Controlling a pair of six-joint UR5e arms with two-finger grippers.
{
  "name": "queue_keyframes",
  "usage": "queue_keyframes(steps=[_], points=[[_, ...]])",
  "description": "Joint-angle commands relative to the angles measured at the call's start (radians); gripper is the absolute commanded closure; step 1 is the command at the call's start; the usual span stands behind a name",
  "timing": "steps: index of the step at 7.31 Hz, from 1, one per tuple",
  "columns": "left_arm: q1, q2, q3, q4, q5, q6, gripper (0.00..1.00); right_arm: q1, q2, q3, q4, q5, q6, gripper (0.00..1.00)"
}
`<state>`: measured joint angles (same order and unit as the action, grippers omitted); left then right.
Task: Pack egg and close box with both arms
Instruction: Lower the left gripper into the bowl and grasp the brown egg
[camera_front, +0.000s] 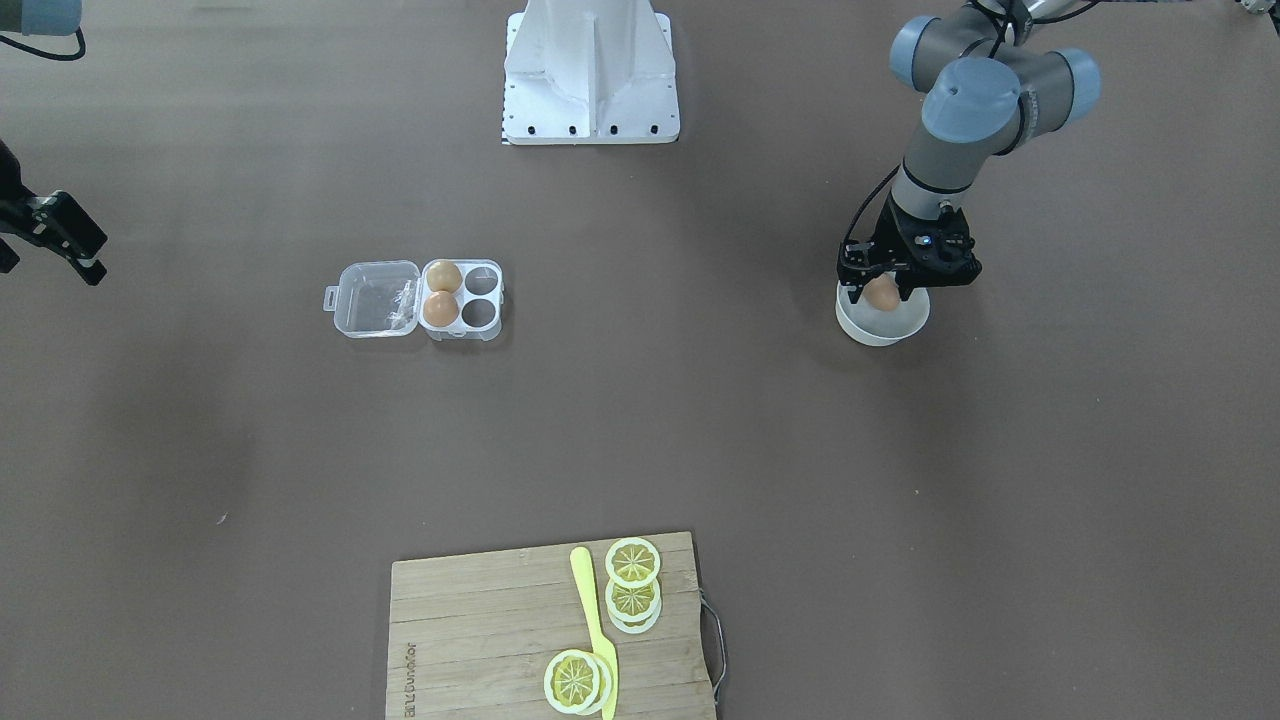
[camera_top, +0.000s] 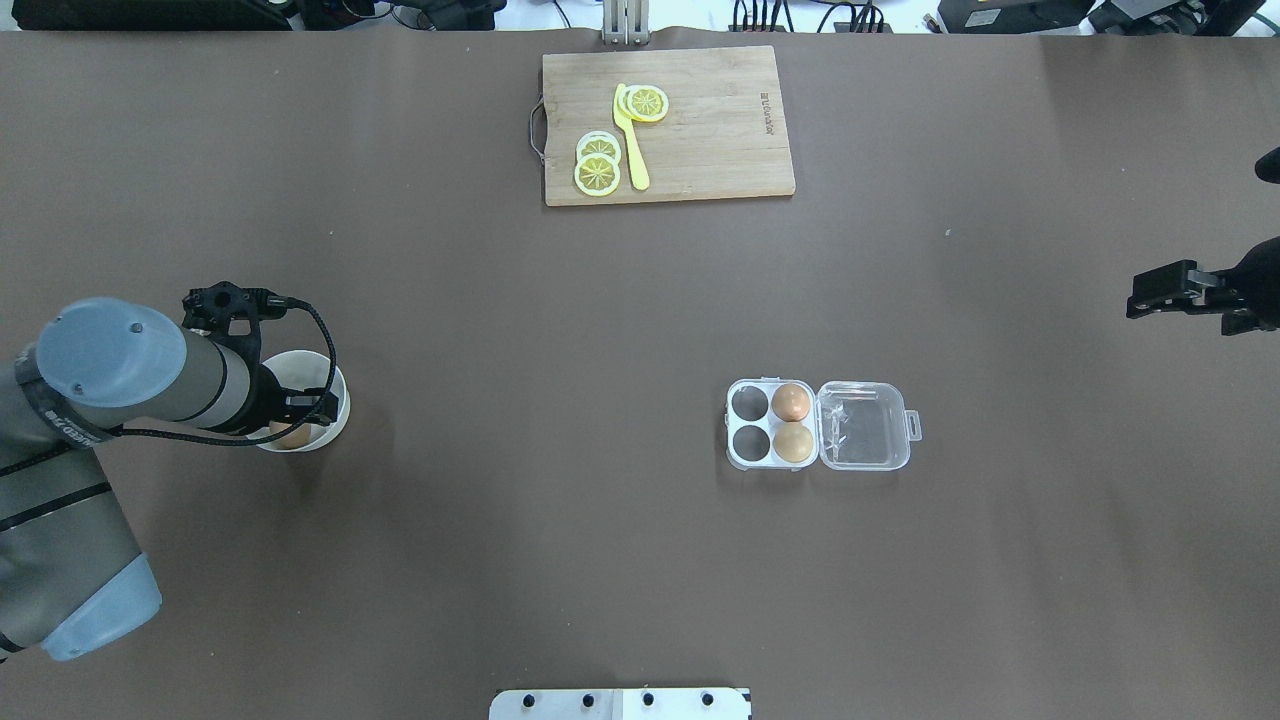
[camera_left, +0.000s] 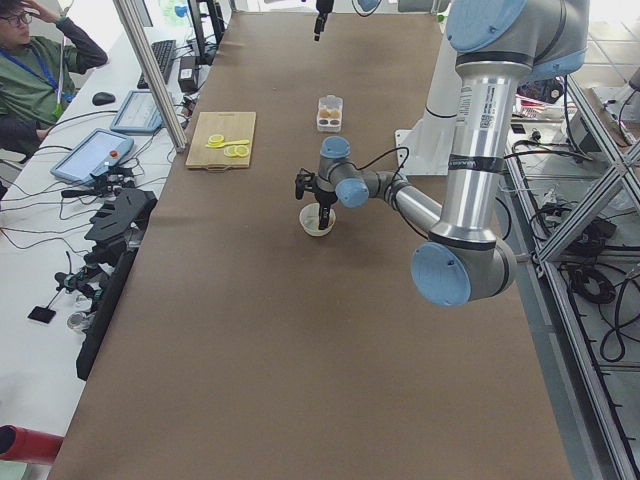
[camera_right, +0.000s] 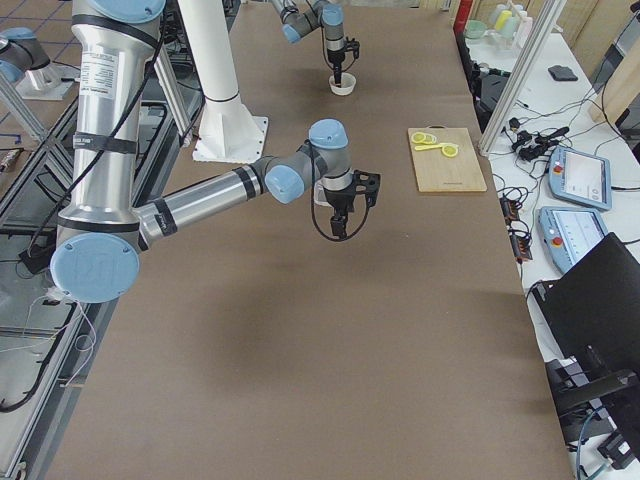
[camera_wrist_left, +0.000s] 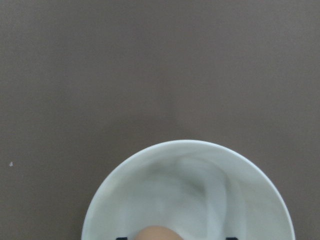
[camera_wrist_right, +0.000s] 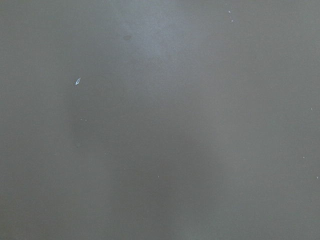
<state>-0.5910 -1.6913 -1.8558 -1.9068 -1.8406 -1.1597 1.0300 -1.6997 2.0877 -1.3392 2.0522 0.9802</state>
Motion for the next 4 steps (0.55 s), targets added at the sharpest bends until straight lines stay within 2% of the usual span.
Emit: queue_keyframes(steps=[1,2,4], points=[[0.01,0.001,0.001,0.0,0.001,0.0,0.28,-0.001,-0.002,0.0,0.0,-0.001,0.0,0.01],[0.011,0.002,0.0,0.0,0.0,0.0,0.29,-0.002,-0.002,0.0,0.0,-0.001,0.0,0.01],[0.011,0.002,0.0,-0.002,0.003,0.0,0.44,-0.002,-0.002,0.0,0.0,-0.001,0.002,0.01]])
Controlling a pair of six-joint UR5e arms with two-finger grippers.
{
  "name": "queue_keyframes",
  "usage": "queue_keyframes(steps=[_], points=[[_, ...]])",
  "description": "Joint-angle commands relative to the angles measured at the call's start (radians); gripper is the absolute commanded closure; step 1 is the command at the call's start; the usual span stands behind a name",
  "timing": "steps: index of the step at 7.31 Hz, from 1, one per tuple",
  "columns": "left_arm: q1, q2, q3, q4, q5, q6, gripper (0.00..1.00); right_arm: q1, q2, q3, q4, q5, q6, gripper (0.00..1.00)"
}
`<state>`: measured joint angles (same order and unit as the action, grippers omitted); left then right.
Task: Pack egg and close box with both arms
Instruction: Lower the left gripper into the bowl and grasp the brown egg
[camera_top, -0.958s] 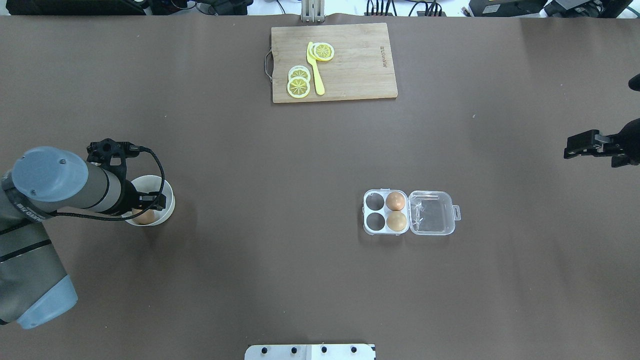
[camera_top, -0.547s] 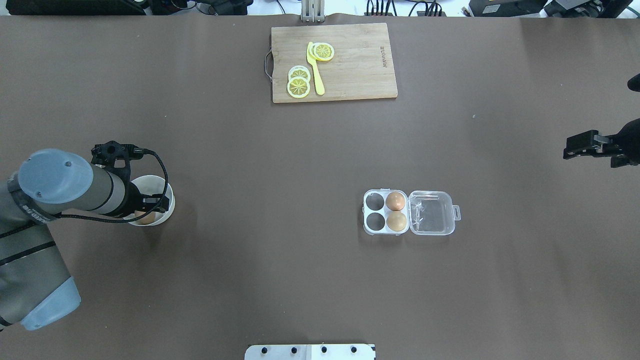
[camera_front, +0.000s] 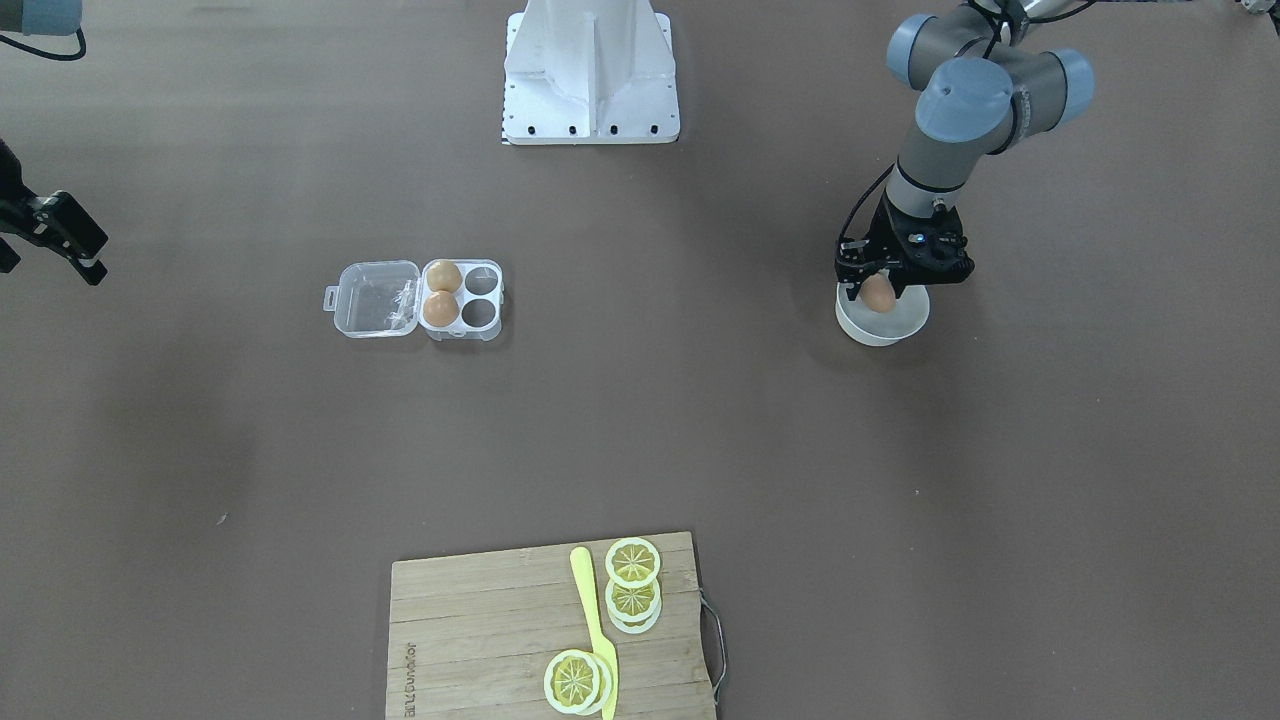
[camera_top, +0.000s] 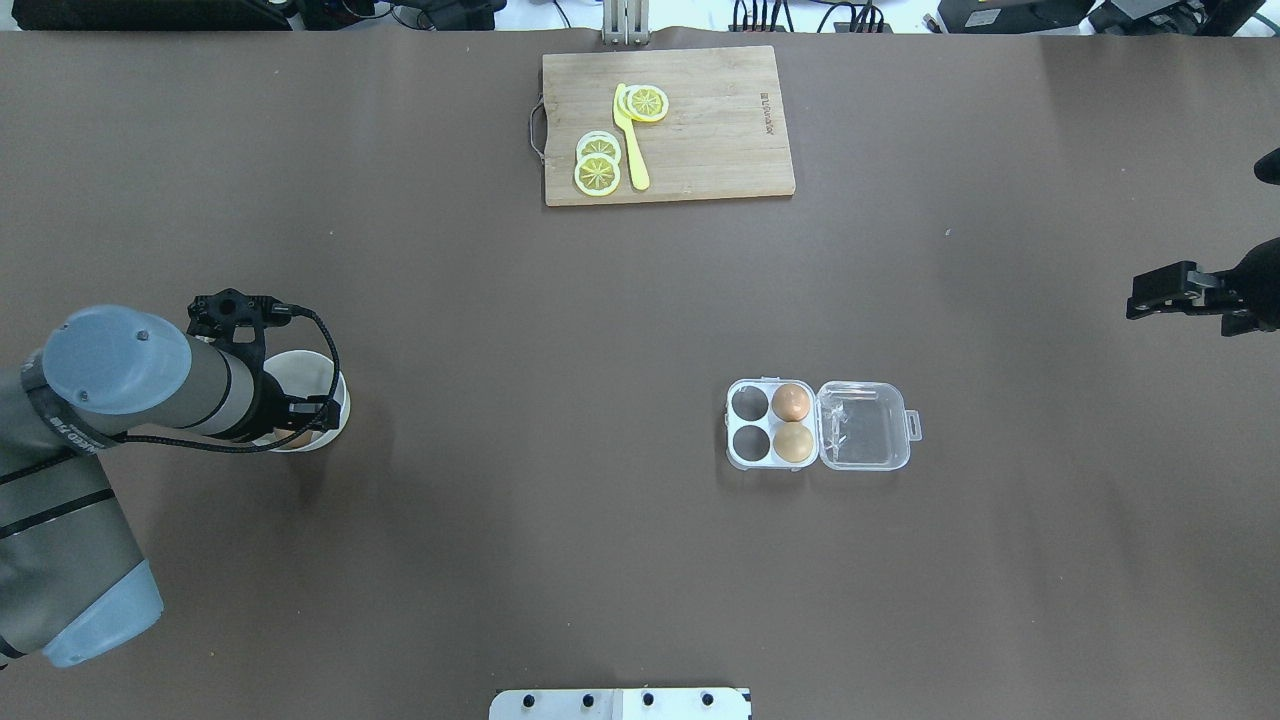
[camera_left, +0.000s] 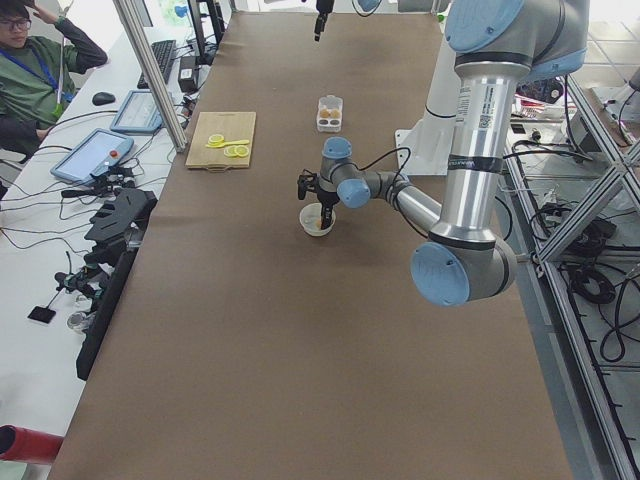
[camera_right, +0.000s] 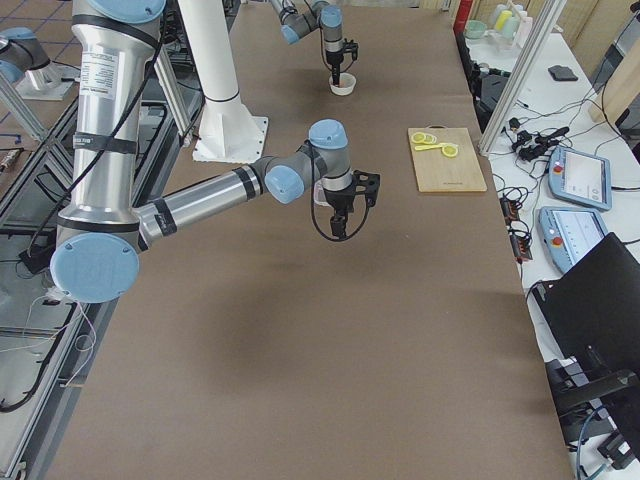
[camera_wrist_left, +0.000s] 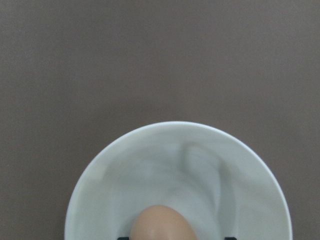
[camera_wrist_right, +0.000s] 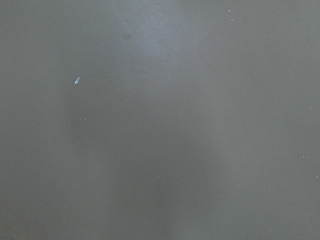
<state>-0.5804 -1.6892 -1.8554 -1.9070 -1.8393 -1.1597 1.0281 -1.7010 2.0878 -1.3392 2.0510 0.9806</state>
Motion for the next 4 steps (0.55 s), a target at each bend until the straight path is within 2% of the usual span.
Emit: queue_keyframes(steps=[1,2,3,4], points=[[0.001,0.0,0.001,-0.001,0.009,0.002,0.51,-0.002,0.0,0.0,0.0,0.0,0.003,0.01],[0.001,0.0,-0.001,-0.001,0.012,0.002,0.51,0.0,0.0,0.0,0.0,0.0,0.003,0.01],[0.001,-0.001,-0.002,-0.001,0.012,0.0,0.59,-0.002,0.001,0.0,0.0,0.0,0.003,0.01],[0.001,-0.003,-0.005,-0.001,0.012,0.002,0.83,-0.002,0.001,0.0,0.0,0.0,0.003,0.01]])
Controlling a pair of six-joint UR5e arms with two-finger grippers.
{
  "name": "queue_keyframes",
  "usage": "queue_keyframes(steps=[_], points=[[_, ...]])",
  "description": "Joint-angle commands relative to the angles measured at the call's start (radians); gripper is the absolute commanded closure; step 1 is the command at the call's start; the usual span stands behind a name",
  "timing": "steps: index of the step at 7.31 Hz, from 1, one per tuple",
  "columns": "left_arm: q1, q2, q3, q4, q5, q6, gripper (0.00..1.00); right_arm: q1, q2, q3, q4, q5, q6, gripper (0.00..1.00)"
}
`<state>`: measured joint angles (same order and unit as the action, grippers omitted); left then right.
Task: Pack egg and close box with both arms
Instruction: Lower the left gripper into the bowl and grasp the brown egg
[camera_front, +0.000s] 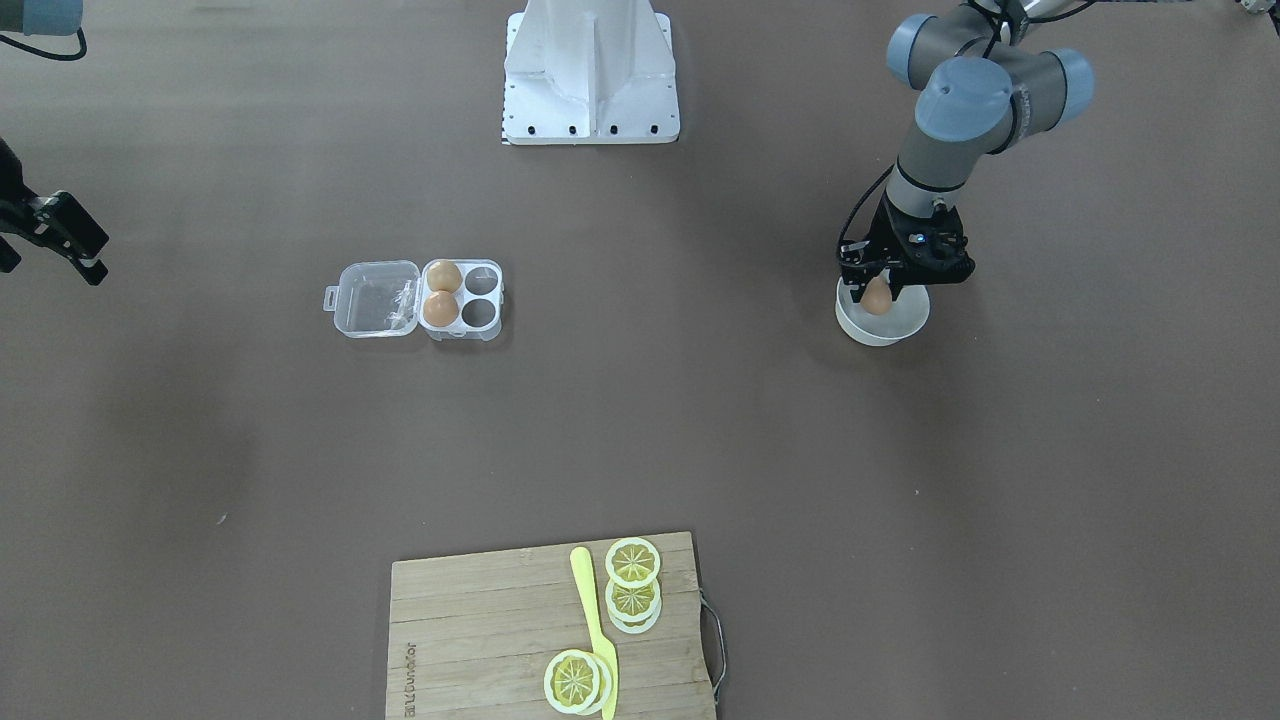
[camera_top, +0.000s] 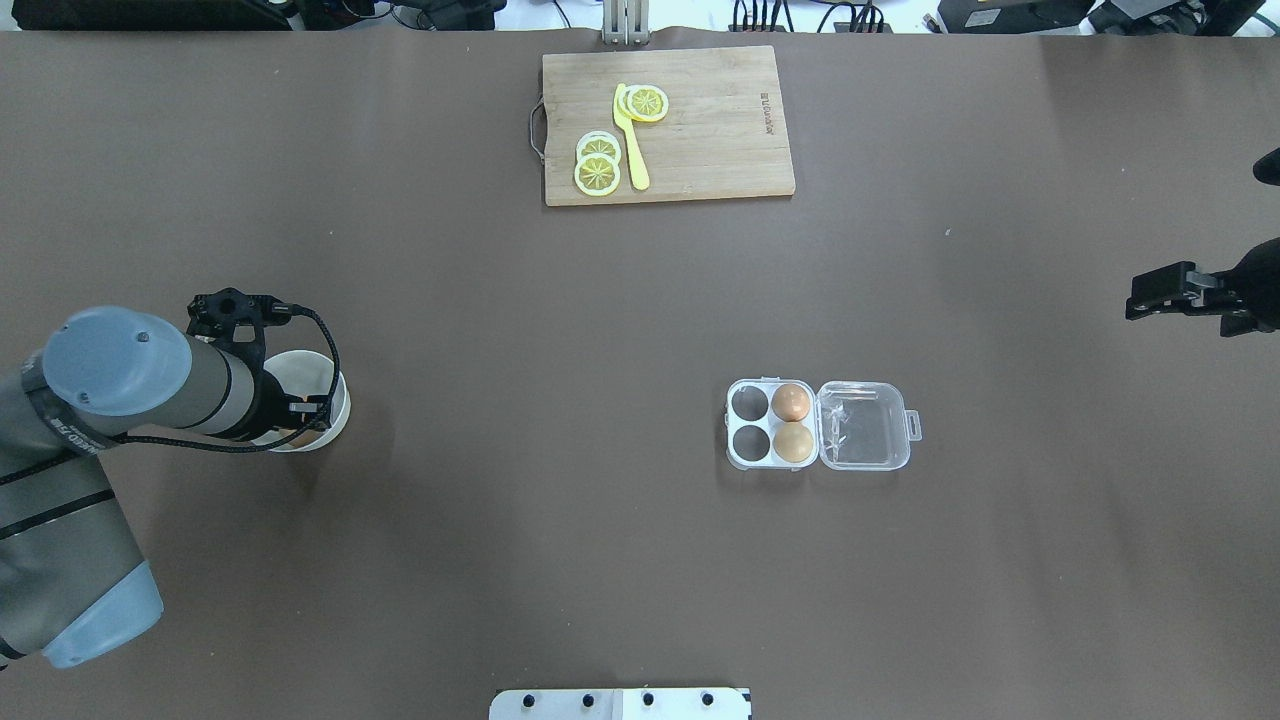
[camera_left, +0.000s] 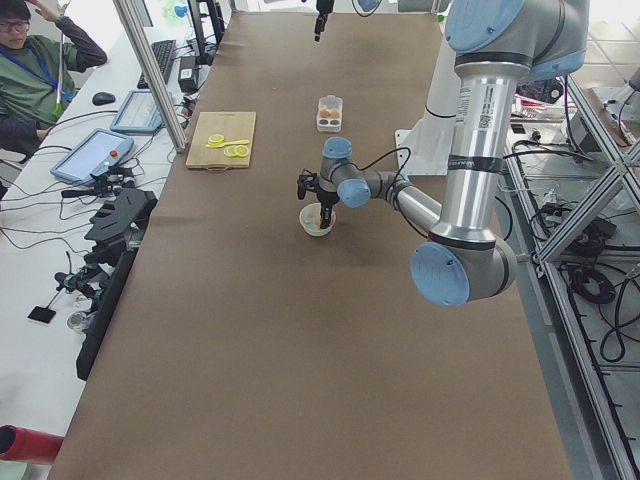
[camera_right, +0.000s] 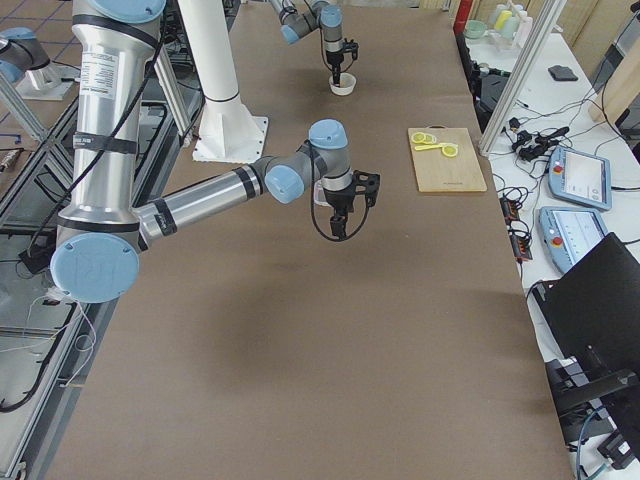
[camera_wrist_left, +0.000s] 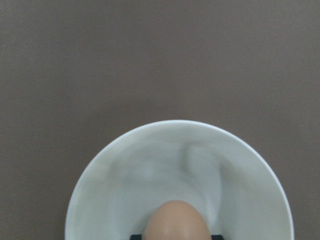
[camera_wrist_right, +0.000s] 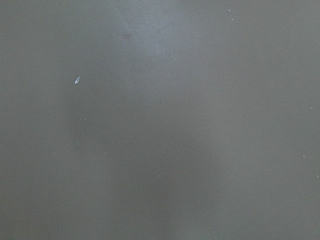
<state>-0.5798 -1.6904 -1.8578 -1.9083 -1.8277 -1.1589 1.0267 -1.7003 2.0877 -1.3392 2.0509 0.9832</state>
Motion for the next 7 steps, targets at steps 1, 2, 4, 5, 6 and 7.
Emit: queue_keyframes(steps=[1,2,4,5,6,7], points=[[-0.002,-0.002,-0.009,0.0,-0.001,0.001,1.0,0.0,0.001,0.0,0.0,0.0,-0.001,0.01],[-0.005,0.0,-0.035,0.0,-0.005,0.005,1.0,0.0,0.001,0.0,0.0,0.0,-0.001,0.01],[-0.02,0.015,-0.108,0.0,-0.013,0.011,1.0,0.0,0.001,0.002,0.002,0.005,-0.005,0.01],[-0.028,0.015,-0.132,-0.005,-0.022,0.01,1.0,0.0,0.001,0.0,0.002,0.005,-0.005,0.01],[-0.031,-0.003,-0.144,-0.008,-0.021,0.005,1.0,0.0,0.001,0.0,0.002,0.005,-0.005,0.01],[-0.029,-0.049,-0.133,-0.018,-0.018,0.004,1.0,0.0,0.001,0.0,0.003,0.003,-0.008,0.01]])
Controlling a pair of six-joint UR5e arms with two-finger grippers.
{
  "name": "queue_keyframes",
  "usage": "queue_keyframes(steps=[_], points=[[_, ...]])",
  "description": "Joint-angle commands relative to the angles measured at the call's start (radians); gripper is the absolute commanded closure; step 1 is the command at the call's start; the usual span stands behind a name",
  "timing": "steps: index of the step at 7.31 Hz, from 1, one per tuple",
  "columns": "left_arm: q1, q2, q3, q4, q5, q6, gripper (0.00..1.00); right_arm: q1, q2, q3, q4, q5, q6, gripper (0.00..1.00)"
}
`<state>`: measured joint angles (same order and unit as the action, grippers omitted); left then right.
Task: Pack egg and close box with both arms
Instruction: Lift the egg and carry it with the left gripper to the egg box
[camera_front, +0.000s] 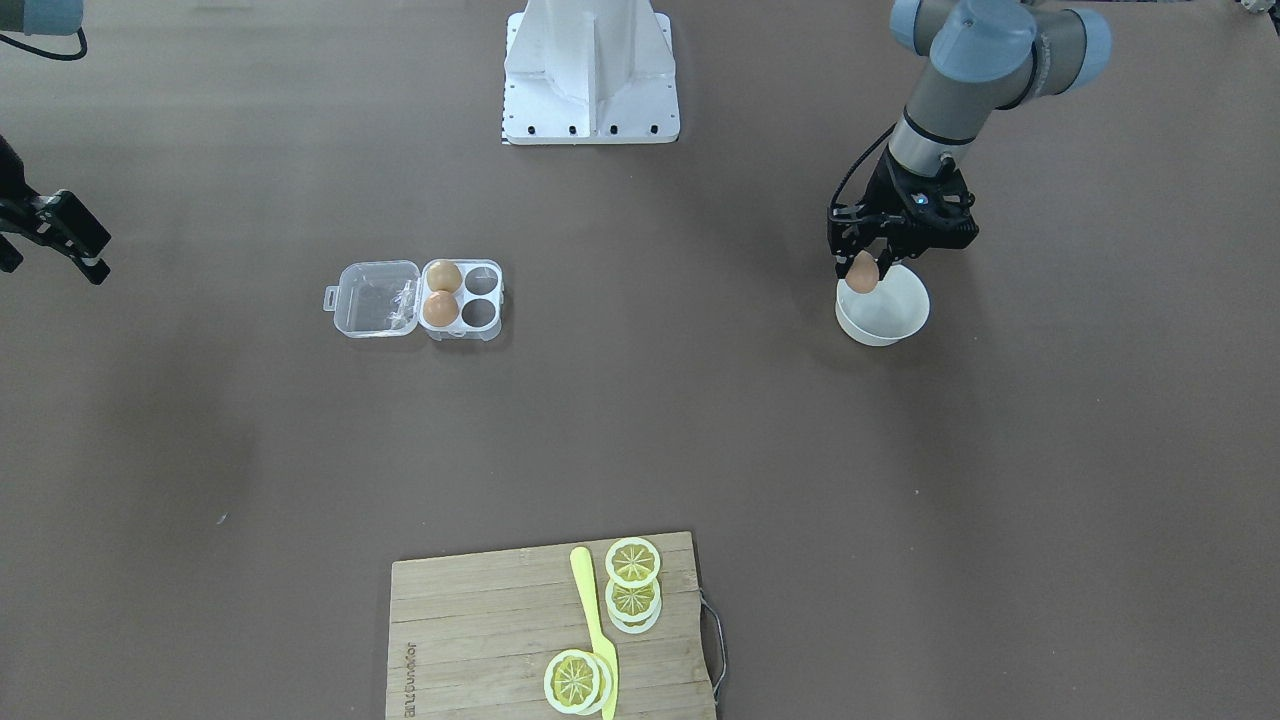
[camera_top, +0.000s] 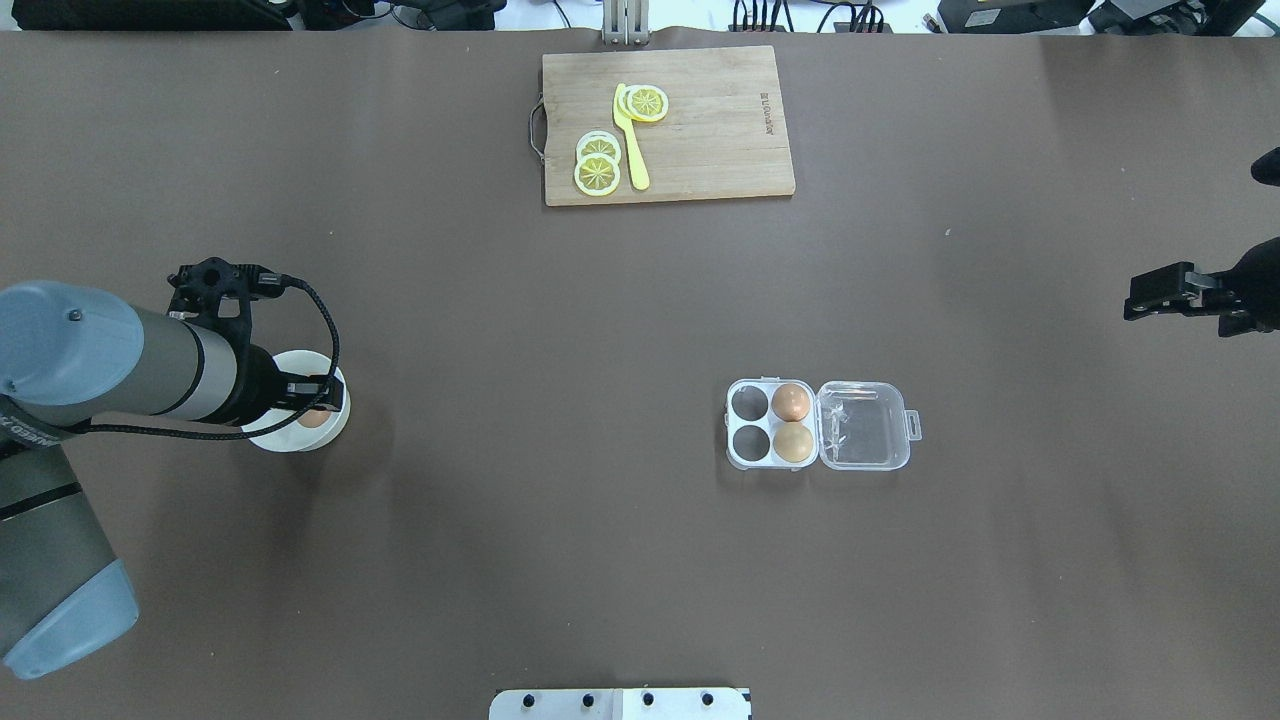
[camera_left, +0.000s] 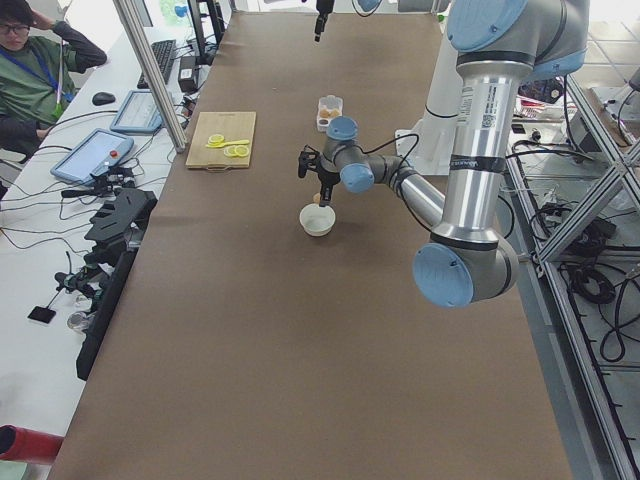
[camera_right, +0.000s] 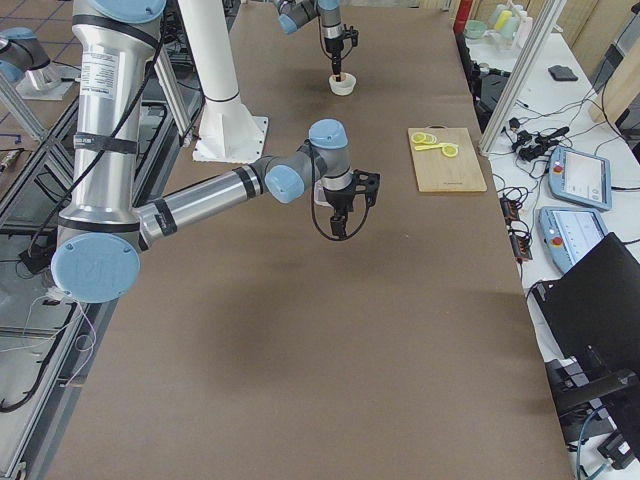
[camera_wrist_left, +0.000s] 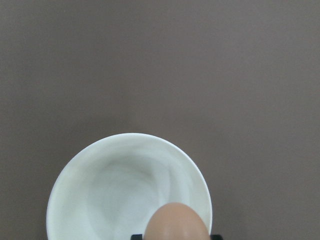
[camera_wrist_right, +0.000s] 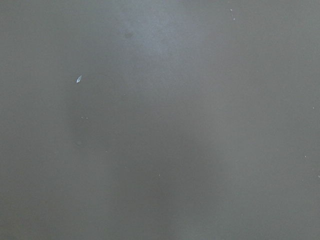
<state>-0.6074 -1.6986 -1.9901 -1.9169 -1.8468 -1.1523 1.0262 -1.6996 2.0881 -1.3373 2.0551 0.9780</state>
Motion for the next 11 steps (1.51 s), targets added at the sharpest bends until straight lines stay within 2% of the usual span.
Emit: queue_keyframes(steps=[1,3,4,6,8,10,11], points=[[0.011,-0.073,0.031,-0.054,0.0,-0.004,1.0,-0.003,0.0,0.0,0.019,-0.003,-0.002,0.01],[0.053,-0.182,0.228,-0.329,-0.002,0.0,1.0,-0.006,0.012,-0.002,0.02,-0.003,-0.002,0.01],[0.081,-0.235,0.267,-0.406,-0.002,0.002,1.0,-0.008,0.014,-0.003,0.02,-0.003,-0.004,0.01],[0.125,-0.361,0.273,-0.412,0.0,0.047,1.0,-0.008,0.014,-0.003,0.02,0.0,-0.004,0.01],[0.138,-0.403,0.3,-0.436,-0.002,0.219,1.0,-0.009,0.014,-0.003,0.02,0.003,-0.021,0.01],[0.14,-0.464,0.362,-0.54,-0.002,0.334,1.0,-0.011,0.02,-0.008,0.018,0.011,-0.021,0.0],[0.156,-0.496,0.449,-0.653,0.003,0.335,1.0,-0.011,0.02,-0.01,0.018,0.011,-0.021,0.0]])
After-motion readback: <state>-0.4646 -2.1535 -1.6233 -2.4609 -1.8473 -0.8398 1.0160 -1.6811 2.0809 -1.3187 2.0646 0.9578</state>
